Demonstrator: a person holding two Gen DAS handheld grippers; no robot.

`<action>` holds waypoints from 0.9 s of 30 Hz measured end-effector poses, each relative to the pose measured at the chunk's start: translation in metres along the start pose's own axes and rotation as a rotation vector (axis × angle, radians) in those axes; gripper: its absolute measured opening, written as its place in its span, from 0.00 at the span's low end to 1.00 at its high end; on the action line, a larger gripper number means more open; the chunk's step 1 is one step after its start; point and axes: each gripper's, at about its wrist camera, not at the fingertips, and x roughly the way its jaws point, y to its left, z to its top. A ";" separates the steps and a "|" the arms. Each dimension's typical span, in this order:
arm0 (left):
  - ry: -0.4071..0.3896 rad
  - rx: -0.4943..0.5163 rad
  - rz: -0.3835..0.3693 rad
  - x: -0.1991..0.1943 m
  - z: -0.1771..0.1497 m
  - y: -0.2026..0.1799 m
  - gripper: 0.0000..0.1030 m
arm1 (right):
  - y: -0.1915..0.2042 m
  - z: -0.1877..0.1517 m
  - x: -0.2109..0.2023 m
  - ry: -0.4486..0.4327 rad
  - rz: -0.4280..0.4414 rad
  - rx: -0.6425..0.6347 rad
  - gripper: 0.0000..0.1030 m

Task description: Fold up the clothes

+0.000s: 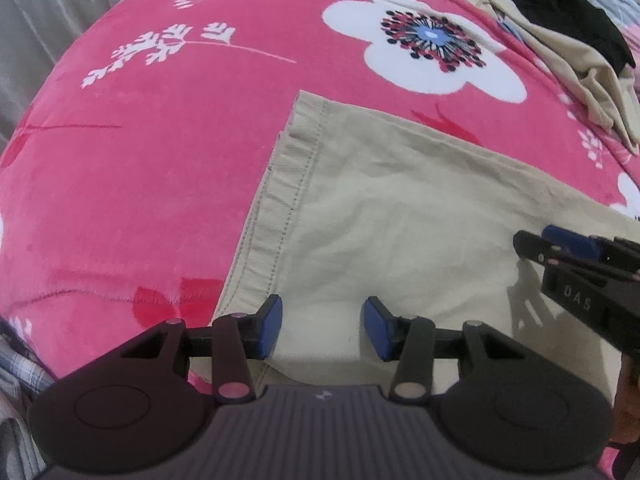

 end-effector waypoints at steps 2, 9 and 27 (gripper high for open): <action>0.008 0.011 0.015 0.001 0.001 -0.003 0.48 | -0.003 0.000 0.001 0.001 0.010 0.018 0.29; 0.030 0.023 0.049 0.004 0.003 -0.010 0.49 | -0.003 0.000 0.000 0.015 0.010 0.008 0.29; 0.056 0.003 0.149 0.007 0.007 -0.029 0.50 | -0.010 0.003 0.001 0.038 0.060 0.009 0.32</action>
